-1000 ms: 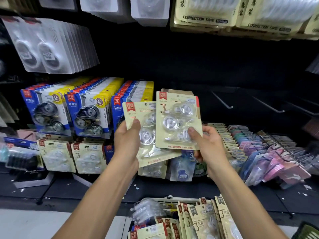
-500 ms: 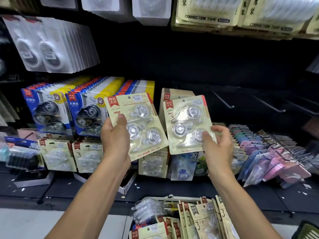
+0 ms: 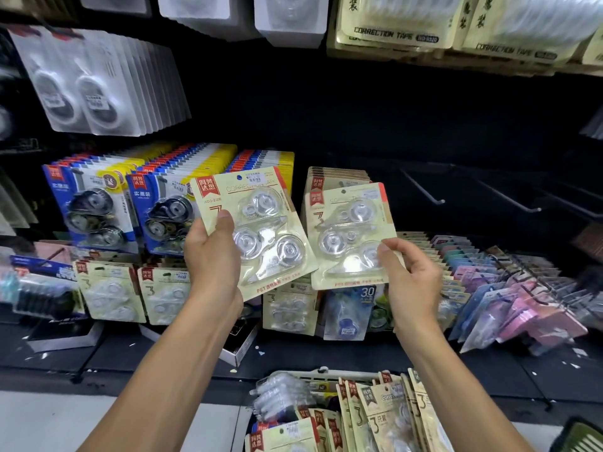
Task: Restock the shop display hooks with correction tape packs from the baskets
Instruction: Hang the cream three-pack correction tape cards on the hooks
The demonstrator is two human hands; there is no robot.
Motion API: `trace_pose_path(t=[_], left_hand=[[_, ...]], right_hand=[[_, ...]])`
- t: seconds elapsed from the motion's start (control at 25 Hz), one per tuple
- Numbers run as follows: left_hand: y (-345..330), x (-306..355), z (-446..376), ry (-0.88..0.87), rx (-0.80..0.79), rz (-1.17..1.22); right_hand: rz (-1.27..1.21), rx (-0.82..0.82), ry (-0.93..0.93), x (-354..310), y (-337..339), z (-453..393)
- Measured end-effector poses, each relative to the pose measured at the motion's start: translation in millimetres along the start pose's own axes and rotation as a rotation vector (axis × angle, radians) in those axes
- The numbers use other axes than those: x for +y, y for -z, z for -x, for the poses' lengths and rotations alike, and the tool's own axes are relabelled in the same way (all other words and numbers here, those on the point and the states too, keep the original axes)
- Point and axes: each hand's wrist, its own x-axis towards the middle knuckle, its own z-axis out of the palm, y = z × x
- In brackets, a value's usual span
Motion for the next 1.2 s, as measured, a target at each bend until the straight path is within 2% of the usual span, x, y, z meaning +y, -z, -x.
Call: trace_pose_path(t=[0.08,0.2,0.48,0.68,0.8,1.04,1.2], left_hand=[[-0.4,0.0,-0.4,0.002,0.006,0.002],[-1.2,-1.3,-1.7,0.005,0.005,0.012],[1.0,-0.1,-4.4,0.013,0.008,0.014],[0.7,1.9,-2.5,0.023,0.004,0.027],[0.1,0.9,-1.4,0.008,-0.004,0.011],[-1.8,2.5,0.8,0.035,-0.046,0.020],[-3.8,-2.1,4.1,0.066,-0.107,0.008]], right_hand=[[0.041,-0.019,0.017,0.5,-1.6,1.4],[0.045,0.044,0.057,1.7,-5.1,5.6],[-0.184,0.161,-0.075,2.7,-5.3,0.5],[-0.136,0.157,-0.033,7.7,-4.4,-1.0],[-0.064,0.091,-0.045,13.2,-2.8,-1.8],[0.239,-0.173,-0.110,13.7,-5.9,-22.0],[0.322,-0.315,-0.196,6.5,-19.8,-44.0]])
